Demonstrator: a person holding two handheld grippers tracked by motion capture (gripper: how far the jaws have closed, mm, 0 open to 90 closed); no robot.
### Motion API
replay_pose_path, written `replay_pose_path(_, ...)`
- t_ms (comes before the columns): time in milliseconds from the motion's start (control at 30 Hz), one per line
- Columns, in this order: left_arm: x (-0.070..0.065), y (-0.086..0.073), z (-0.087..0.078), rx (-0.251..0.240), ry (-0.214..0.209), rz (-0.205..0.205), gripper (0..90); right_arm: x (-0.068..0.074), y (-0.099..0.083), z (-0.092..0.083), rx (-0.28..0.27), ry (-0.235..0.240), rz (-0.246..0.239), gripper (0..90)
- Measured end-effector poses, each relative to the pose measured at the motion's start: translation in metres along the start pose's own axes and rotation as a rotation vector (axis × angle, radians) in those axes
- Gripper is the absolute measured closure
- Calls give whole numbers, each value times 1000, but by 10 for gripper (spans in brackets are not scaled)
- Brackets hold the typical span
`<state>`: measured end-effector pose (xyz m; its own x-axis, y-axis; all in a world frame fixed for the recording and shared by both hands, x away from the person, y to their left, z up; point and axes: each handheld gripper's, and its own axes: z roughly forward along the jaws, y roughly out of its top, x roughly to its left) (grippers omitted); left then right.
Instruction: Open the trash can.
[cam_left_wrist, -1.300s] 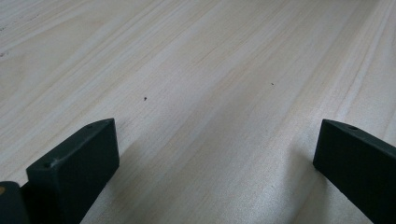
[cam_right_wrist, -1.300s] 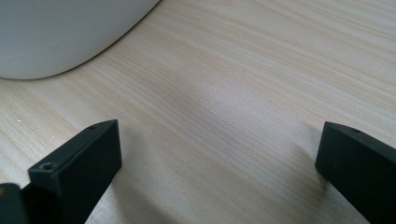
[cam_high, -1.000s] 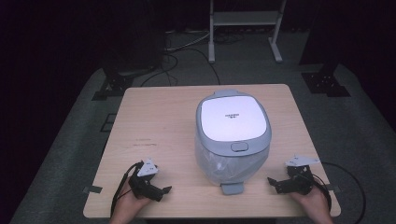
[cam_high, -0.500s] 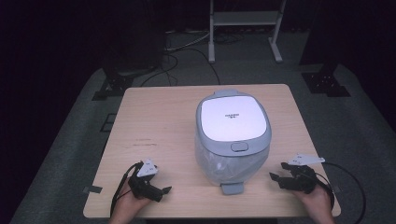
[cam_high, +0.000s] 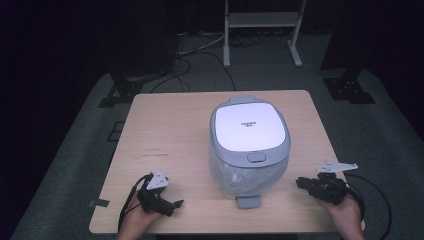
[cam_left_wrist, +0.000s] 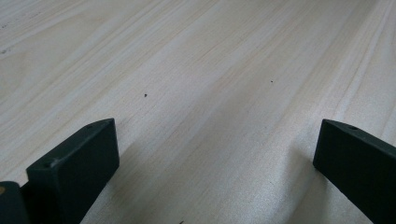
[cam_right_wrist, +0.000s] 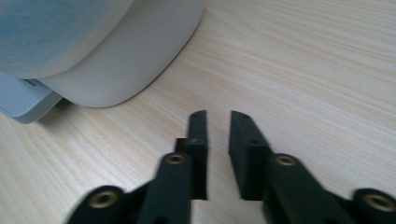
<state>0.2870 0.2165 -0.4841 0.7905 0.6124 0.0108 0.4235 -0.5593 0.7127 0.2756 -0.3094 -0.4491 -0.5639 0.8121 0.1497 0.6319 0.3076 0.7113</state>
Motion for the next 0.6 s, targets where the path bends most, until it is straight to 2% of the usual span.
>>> replay_pose_path(100, 0, 0, 0, 0, 0, -1, 0, 1, 3, -4, -5, 16, -13, 900)
replay_pose_path(333, 0, 0, 0, 0, 0, 0, 0, 1, 11, -13, -24, 40, -30, 900)
replay_pose_path(400, 0, 0, 0, 0, 0, 0, 0, 0, 15, -18, -30, 73, -20, 900)
replay_pose_path(500, 0, 0, 0, 0, 0, 0, 0, 0, 21, -24, -35, 89, -6, 900)
replay_pose_path(600, 0, 0, 0, -2, 0, -3, 0, 1, 24, -28, -48, 88, -19, 900)
